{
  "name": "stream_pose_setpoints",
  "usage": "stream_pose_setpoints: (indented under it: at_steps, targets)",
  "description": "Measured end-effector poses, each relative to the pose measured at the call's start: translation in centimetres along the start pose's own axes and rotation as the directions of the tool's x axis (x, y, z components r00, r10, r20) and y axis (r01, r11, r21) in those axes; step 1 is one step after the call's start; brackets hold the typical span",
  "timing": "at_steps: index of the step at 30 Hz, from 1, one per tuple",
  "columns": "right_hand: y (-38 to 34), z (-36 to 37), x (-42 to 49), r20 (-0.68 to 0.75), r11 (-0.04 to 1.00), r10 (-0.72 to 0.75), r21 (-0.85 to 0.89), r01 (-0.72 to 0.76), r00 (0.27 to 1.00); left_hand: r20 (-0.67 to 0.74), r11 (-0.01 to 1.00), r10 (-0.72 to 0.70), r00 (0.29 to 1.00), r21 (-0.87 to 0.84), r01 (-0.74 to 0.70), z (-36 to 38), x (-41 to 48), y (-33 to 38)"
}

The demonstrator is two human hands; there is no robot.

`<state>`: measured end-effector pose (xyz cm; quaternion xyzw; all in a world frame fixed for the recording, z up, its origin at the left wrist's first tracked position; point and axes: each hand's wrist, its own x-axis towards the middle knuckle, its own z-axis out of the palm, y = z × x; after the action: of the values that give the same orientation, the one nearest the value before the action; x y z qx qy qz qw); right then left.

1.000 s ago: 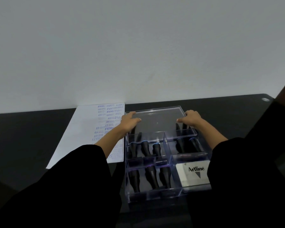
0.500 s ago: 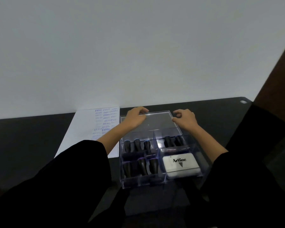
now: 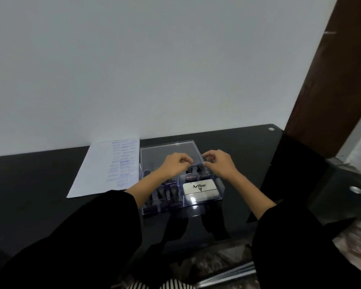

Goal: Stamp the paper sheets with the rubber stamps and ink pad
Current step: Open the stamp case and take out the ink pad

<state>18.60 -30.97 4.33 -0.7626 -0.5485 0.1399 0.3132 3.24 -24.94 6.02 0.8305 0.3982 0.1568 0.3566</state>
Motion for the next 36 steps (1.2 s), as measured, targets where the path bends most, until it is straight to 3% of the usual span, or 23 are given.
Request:
stream_pose_setpoints:
  at_steps: [8,19,27,36]
  targets:
    - [0.3,1.1,-2.8,0.096,0.999,-0.02,-0.043,0.024,0.995,0.105,0.99,-0.016,0.994,0.141,0.001,2.1,-1.9,0.6]
    - [2.0,2.9,-2.2,0.212,0.953,-0.026,-0.289,0.088,0.977,0.159,0.913,-0.014,0.987,0.404,-0.052,2.8,-0.6,-0.8]
    - [2.1,3.3,-1.9,0.292,0.891,-0.019,-0.43,0.149,0.956,0.151,0.591,-0.025,0.988,0.799,-0.107,4.5,-0.3,-0.9]
    - [1.4,3.3,-1.7,0.287,0.774,0.008,-0.608,0.176,0.958,0.188,0.291,-0.056,0.981,0.943,-0.164,5.4,-0.4,0.4]
